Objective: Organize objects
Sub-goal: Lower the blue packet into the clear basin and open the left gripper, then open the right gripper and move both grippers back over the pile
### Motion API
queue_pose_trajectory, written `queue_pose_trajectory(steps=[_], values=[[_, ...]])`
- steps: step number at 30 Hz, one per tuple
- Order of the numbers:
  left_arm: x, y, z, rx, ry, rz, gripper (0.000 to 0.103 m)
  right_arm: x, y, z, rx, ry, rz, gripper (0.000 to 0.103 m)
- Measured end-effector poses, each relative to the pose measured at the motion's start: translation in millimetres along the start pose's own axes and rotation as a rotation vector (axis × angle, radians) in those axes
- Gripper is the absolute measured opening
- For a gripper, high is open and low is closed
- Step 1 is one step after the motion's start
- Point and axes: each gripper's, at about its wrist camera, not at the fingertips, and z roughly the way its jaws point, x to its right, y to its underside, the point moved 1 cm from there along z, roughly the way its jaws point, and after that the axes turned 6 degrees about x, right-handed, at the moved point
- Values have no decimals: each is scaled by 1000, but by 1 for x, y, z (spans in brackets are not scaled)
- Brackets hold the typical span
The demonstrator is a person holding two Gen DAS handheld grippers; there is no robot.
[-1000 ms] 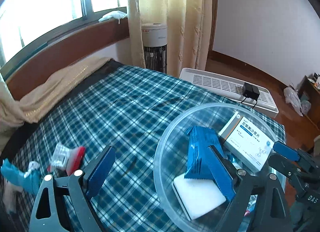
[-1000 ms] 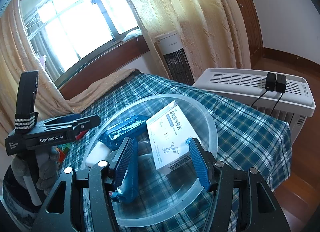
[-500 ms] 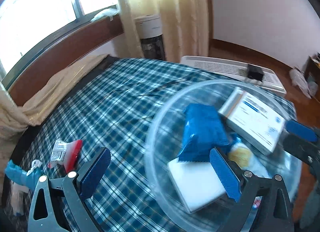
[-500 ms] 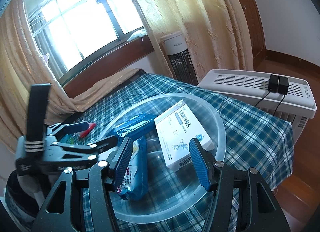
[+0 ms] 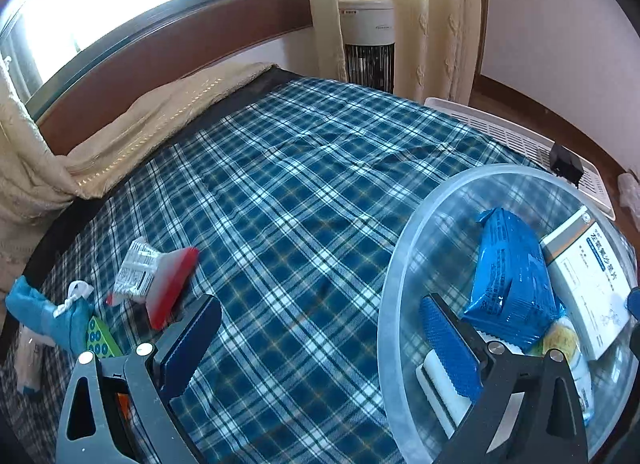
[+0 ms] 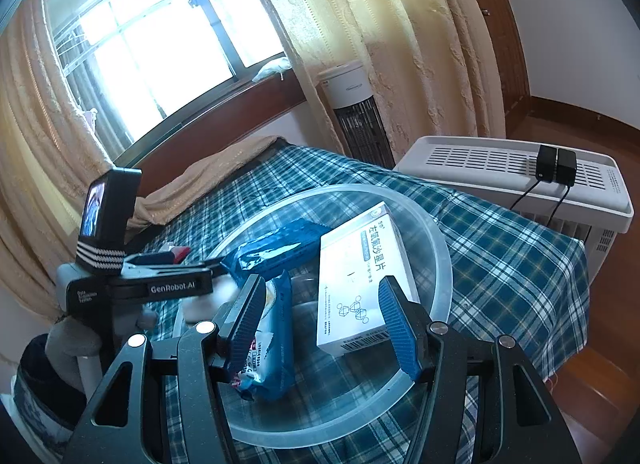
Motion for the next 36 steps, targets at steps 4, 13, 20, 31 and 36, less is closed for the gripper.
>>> queue_pose_trajectory(steps=[4, 13, 20, 31, 36], values=[[-5, 0, -15, 25, 11, -15, 101, -2, 0, -2, 6, 0, 5, 60], [-18, 4, -43, 64, 14, -62, 101, -17, -1, -10, 20, -15, -5, 60], [-51, 16, -58, 74, -20, -127, 101, -44, 0, -9, 12, -44, -48, 60], [-126, 46, -75, 79, -98, -249, 102, -97, 10, 0, -21, -111, -109, 60], [-155, 61, -77, 68, -138, -290, 102, -117, 16, 5, -47, -134, -124, 60]])
